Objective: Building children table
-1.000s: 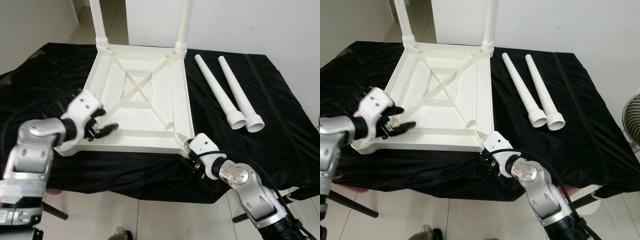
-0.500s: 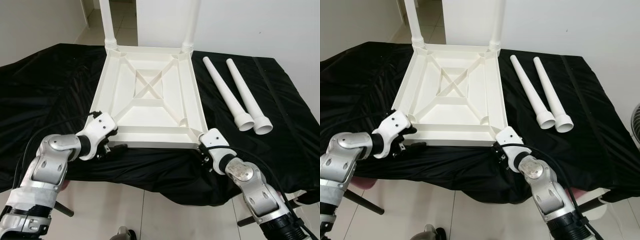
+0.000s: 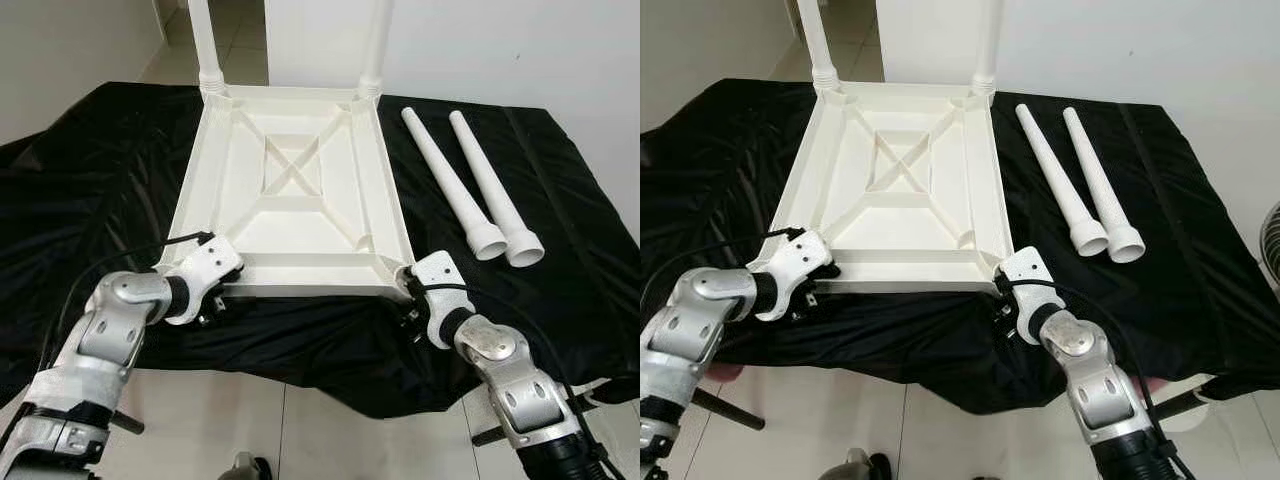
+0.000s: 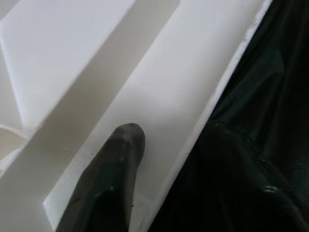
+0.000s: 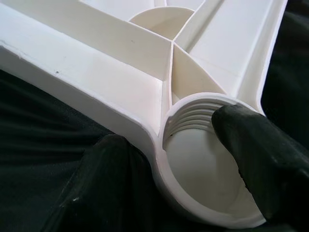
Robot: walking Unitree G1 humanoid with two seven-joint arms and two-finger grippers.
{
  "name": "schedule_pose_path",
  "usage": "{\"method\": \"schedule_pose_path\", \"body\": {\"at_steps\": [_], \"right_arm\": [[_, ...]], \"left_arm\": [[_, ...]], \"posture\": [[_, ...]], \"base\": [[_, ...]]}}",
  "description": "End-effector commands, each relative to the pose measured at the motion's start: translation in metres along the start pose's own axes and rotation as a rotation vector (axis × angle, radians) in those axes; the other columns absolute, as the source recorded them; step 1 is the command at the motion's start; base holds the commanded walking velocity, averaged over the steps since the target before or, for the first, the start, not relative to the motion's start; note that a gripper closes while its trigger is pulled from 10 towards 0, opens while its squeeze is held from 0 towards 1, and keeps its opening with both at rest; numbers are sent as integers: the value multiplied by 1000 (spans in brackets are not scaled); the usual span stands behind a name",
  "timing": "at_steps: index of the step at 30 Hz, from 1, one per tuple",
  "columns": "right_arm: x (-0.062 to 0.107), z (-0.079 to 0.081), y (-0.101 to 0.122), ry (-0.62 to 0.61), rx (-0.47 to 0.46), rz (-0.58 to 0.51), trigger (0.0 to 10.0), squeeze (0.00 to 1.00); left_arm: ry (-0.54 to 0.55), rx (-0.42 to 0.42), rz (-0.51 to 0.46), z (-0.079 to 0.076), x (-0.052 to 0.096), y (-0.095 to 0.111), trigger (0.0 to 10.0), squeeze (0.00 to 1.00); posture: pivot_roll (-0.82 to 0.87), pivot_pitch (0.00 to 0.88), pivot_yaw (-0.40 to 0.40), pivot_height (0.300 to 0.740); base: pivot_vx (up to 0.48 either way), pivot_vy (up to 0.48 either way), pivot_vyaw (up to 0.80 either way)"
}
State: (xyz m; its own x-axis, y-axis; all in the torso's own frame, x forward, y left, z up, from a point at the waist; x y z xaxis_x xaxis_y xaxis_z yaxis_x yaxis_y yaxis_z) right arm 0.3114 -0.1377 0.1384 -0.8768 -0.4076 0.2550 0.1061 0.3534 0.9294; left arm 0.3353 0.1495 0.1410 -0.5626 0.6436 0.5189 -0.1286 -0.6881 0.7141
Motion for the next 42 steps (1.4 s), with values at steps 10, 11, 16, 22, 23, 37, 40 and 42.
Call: {"method": "schedule_pose_path", "body": {"at_steps": [10, 11, 16, 22, 23, 37, 40, 42], "right_arm": [[-3, 5, -17, 28, -37, 61, 10000, 0], [-4, 5, -17, 32, -35, 63, 10000, 0], [-6, 5, -16, 37, -29, 63, 10000, 0], [-9, 0, -14, 26, 0, 54, 10000, 0], [-10, -1, -13, 23, -1, 51, 10000, 0], [-19, 0, 2, 57, 38, -20, 10000, 0], [-16, 3, 8, 80, 24, -58, 10000, 0], [-14, 5, 11, 98, 14, -81, 10000, 0]], "left_arm": [[-85, -2, -41, -16, 19, -3, 0, 0], [-101, 3, -55, -20, 24, -2, 0, 0], [-126, 12, -86, -27, 33, 1, 0, 0], [-161, 44, -166, -39, 39, 16, 0, 0], [-168, 47, -184, -41, 40, 19, 0, 0], [95, 8, -85, -8, 16, 14, 10000, 1000], [56, 5, -128, -10, 17, 21, 10000, 1000], [37, 2, -145, -12, 18, 24, 10000, 1000]], "posture": [[-3, 139, 33, 740], [1, 141, 29, 740], [4, 143, 28, 740], [1, 144, 29, 740], [-1, 144, 29, 740], [0, 141, 17, 740], [-7, 141, 19, 740], [-9, 141, 19, 740]], "base": [[0, 0, 0], [0, 0, 0], [0, 0, 0], [0, 0, 0], [0, 0, 0], [0, 0, 0], [0, 0, 0], [0, 0, 0]]}}
Point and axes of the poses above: a point about 5 cm out from each wrist's last joint towards the gripper, its own x axis pointing back from the gripper into the wrist, its own y axis along the axis of the wrist's last joint, z = x × y, the point moved 3 cm from there along -x, pointing out of the wrist towards the gripper, and after that the axes turned 11 degrees about -x, right-handed, at the moved point
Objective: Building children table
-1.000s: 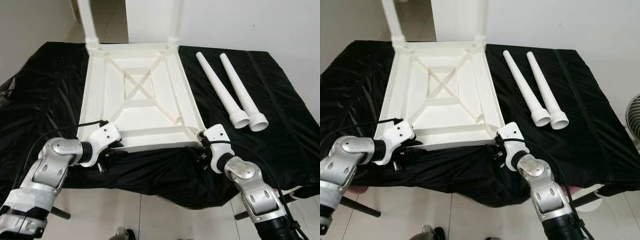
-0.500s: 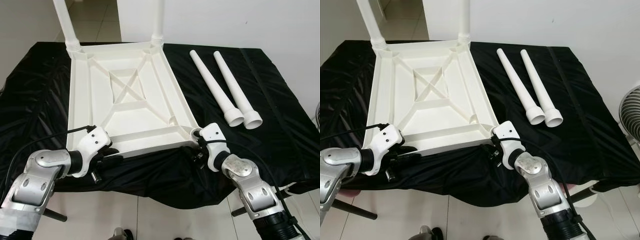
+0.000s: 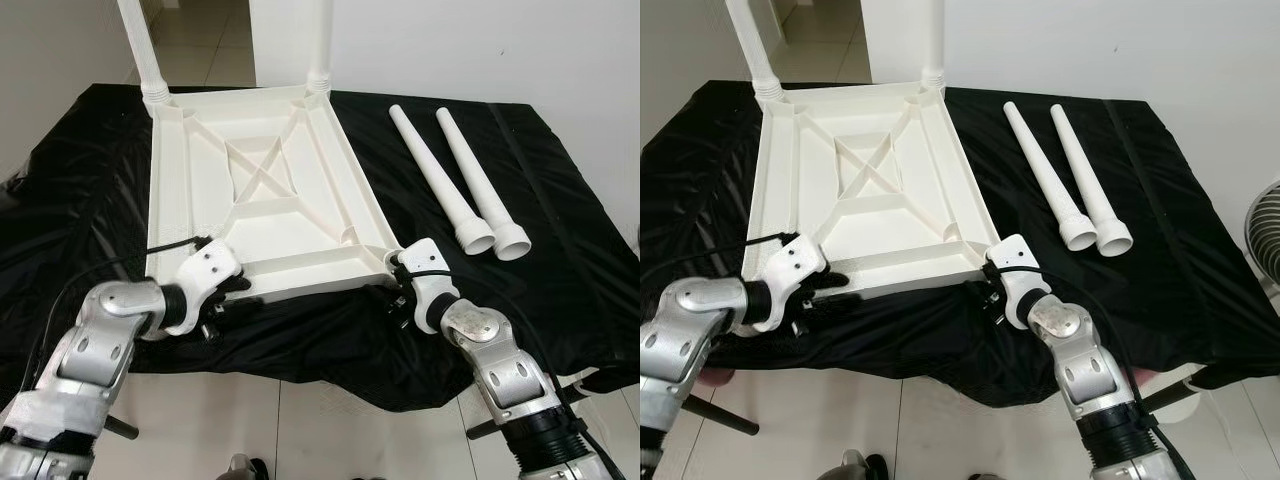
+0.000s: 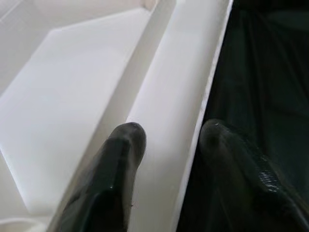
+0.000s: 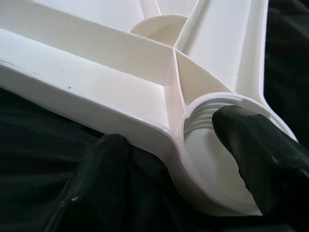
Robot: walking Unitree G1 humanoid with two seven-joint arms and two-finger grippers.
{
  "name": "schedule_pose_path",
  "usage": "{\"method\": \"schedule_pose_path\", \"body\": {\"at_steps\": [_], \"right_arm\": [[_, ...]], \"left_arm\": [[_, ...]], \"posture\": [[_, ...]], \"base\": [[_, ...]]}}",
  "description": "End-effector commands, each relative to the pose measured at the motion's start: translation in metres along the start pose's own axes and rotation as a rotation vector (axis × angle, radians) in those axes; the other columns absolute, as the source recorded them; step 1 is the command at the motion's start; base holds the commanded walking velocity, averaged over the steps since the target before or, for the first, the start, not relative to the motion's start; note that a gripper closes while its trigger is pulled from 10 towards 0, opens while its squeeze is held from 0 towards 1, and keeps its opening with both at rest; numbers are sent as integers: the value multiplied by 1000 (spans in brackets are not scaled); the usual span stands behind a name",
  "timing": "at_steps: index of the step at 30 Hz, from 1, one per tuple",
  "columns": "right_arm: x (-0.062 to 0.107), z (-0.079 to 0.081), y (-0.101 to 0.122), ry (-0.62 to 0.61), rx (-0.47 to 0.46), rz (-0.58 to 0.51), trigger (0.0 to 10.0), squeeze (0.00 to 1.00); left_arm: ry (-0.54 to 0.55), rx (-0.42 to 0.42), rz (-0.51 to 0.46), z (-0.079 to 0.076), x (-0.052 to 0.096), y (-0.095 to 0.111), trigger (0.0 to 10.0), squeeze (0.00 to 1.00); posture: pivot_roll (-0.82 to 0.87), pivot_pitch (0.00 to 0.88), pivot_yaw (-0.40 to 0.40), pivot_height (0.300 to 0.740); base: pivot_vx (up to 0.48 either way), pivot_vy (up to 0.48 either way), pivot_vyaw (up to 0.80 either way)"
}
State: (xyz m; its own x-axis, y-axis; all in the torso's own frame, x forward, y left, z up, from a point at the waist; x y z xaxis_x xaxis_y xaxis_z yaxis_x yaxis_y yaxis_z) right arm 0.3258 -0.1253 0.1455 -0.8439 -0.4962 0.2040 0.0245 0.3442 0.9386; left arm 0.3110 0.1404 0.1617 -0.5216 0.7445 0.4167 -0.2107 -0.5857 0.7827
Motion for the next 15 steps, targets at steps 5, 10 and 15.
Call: {"method": "schedule_pose_path", "body": {"at_steps": [5, 10, 15], "right_arm": [[24, 19, 32, 184, -132, -207, 10000, 0], [32, -2, 47, 112, -183, -265, 10000, 0], [33, -12, 51, 78, -205, -286, 10000, 1000]], "left_arm": [[50, -3, -71, 4, 8, 14, 10000, 0], [119, 2, -150, 18, 10, 28, 10000, 0], [140, 5, -175, 21, 10, 32, 10000, 0]], "posture": [[-11, 142, 20, 740], [-11, 142, 20, 740], [-11, 142, 20, 740]], "base": [[0, 0, 0], [0, 0, 0], [0, 0, 0]]}}
Point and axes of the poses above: a point about 5 cm out from each wrist's last joint towards the gripper, its own x axis pointing back from the gripper into the wrist, its own y axis along the axis of the wrist's last joint, z = x × y, the point moved 3 cm from there along -x, pointing out of the wrist towards the gripper, and after that the axes turned 11 degrees about -x, right-handed, at the moved point
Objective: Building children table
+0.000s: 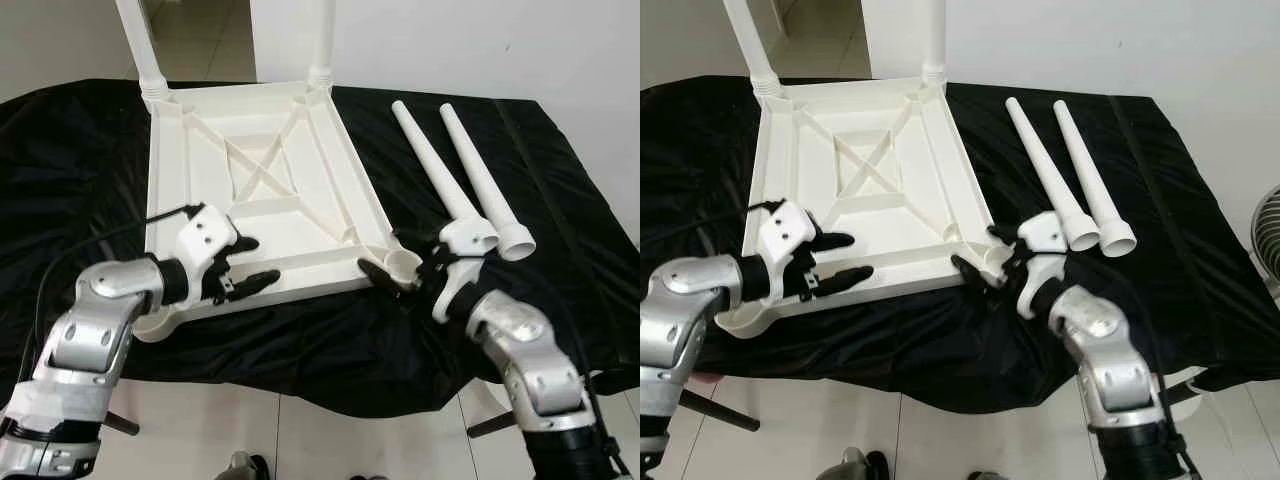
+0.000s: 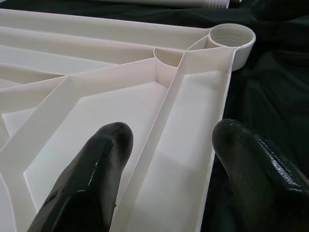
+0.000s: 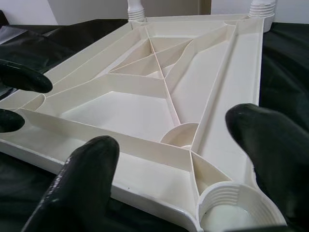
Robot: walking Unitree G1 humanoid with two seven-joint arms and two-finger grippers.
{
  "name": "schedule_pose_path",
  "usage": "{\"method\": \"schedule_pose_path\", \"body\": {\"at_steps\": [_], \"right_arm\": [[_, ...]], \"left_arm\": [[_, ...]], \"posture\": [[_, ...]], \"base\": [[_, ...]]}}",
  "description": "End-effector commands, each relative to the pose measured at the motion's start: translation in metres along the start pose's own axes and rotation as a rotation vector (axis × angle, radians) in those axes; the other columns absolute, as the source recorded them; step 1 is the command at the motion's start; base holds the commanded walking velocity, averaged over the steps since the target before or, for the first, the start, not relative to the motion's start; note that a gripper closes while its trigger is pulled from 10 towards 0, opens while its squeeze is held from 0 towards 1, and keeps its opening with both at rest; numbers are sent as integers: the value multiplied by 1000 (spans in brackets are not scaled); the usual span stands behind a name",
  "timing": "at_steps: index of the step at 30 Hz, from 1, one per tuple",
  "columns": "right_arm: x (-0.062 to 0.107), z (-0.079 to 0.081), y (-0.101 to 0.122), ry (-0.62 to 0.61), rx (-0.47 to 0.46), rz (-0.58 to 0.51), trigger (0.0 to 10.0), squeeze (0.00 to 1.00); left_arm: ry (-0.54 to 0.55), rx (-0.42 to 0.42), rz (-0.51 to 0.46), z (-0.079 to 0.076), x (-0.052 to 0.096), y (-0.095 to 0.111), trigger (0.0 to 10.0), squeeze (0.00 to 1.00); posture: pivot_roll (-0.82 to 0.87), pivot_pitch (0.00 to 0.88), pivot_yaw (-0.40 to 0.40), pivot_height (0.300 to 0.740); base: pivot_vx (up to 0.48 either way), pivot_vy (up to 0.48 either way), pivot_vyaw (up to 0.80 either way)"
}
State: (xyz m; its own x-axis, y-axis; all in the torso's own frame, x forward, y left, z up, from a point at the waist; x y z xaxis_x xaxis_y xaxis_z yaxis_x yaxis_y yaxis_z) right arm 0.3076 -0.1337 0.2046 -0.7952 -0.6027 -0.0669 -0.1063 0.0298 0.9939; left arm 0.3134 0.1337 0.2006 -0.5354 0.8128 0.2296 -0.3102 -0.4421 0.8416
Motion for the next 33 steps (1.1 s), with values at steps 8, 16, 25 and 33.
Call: {"method": "schedule_pose_path", "body": {"at_steps": [8, 16, 25, 33], "right_arm": [[5, -98, -21, -550, -135, 103, 10000, 0], [8, -143, -33, -689, -191, 237, 10000, 0], [-6, -156, -34, -643, -183, 304, 10000, 0], [-14, -150, -51, -568, -232, 408, 10000, 0]], "left_arm": [[359, 44, -67, 46, -8, 33, 10000, 0], [406, 28, -51, 53, -5, 37, 10000, 0], [410, 51, -37, 53, -3, 36, 10000, 0], [404, 54, -45, 52, -2, 41, 10000, 0]], "posture": [[-21, 139, 30, 740], [-13, 141, 35, 740], [0, 153, 48, 740], [11, 161, 51, 740]], "base": [[0, 0, 0], [0, 0, 0], [0, 0, 0], [0, 0, 0]]}}
Point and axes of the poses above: a point about 5 cm out from each wrist's last joint towards the gripper, its own x axis pointing back from the gripper into the wrist, its own y axis along the axis of the wrist's last joint, z = x × y, the point moved 3 cm from there along -x, pointing out of the wrist towards the gripper, and after that the axes turned 11 degrees about -x, right-handed, at the moved point
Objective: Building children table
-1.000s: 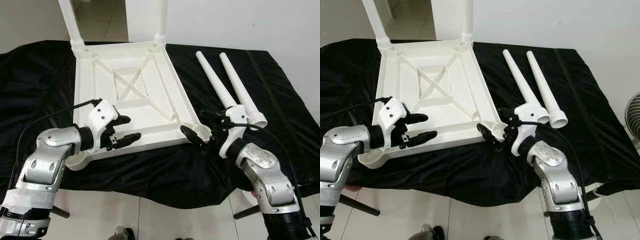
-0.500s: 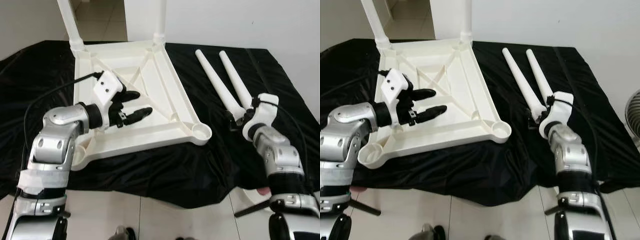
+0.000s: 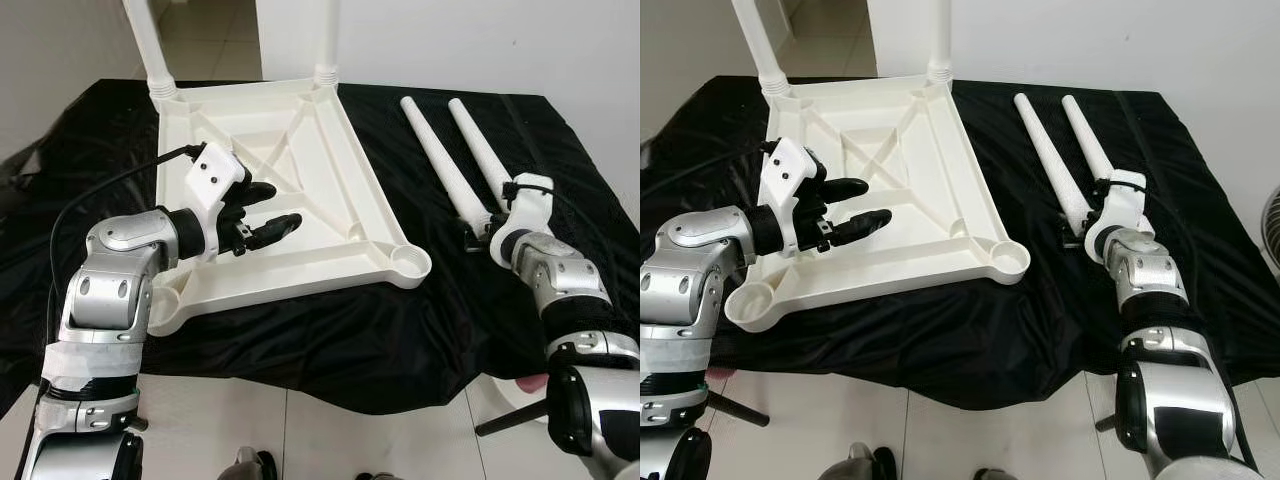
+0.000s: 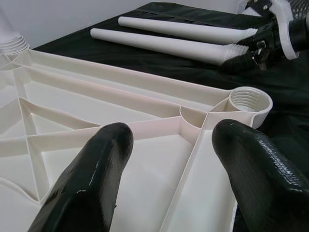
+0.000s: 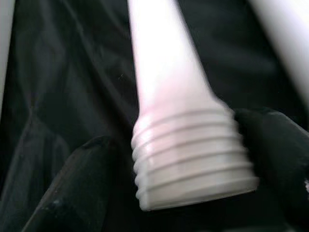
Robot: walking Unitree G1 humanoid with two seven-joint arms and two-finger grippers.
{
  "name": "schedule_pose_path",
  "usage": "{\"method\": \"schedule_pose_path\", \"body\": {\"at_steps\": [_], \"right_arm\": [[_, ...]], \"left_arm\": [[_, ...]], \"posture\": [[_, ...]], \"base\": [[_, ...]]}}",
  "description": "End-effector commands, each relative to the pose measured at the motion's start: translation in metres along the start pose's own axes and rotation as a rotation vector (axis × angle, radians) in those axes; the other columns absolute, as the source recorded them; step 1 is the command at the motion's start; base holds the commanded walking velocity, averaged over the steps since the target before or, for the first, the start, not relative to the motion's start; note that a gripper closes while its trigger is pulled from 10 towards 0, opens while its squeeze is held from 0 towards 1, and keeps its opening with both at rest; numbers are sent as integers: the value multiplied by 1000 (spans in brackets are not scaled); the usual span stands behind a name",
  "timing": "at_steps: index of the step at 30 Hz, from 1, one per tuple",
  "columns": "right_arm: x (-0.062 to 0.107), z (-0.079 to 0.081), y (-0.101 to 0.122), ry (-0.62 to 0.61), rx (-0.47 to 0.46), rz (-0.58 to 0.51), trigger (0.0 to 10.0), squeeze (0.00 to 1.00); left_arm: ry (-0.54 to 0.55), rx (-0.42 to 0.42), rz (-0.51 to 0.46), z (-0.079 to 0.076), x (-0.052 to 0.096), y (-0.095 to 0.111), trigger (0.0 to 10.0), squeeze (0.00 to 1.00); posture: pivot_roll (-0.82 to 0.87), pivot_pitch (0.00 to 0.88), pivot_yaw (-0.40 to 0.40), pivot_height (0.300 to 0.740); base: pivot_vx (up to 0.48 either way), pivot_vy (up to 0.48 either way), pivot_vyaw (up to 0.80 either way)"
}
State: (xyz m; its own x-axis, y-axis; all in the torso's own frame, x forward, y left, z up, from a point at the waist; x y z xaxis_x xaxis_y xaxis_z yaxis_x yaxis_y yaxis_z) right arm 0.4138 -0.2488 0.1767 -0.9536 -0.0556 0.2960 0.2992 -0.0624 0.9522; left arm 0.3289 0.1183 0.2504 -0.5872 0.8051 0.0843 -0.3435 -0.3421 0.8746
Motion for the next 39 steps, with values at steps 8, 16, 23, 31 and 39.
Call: {"method": "schedule_pose_path", "body": {"at_steps": [8, 16, 23, 31, 39], "right_arm": [[-6, -1, -18, 5, 26, 89, 10000, 0], [-5, 9, 1, 58, -42, -63, 0, 0], [4, 14, 21, 61, -125, -264, 0, 0], [69, 80, 71, 224, -83, -763, 0, 0], [89, 151, 57, 389, 68, -828, 0, 0]], "left_arm": [[303, 6, 62, 24, 7, -2, 10000, 0], [314, 11, 56, 24, 6, 0, 10000, 0], [338, 61, 75, 25, 3, -2, 10000, 0], [431, 202, 12, 45, -1, 17, 10000, 0], [429, 277, -66, 56, -15, 39, 10000, 1000]], "posture": [[15, 164, 48, 740], [11, 157, 42, 740], [4, 145, 36, 740], [-15, 128, 39, 740], [-21, 83, 28, 740]], "base": [[0, 0, 0], [0, 0, 0], [0, 0, 0], [0, 0, 0], [0, 0, 0]]}}
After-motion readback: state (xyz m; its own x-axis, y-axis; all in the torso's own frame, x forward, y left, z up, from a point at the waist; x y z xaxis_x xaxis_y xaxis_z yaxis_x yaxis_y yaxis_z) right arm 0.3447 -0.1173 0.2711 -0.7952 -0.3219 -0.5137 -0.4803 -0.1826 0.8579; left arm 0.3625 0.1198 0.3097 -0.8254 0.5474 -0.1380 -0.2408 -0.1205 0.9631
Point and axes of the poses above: a point about 5 cm out from each wrist's last joint towards the gripper, its own x axis pointing back from the gripper into the wrist, its own y axis along the axis of the wrist's last joint, z = x × y, the point moved 3 cm from there along -x, pointing out of the wrist towards the gripper, and after that the axes turned 11 degrees about -x, right-handed, at the moved point
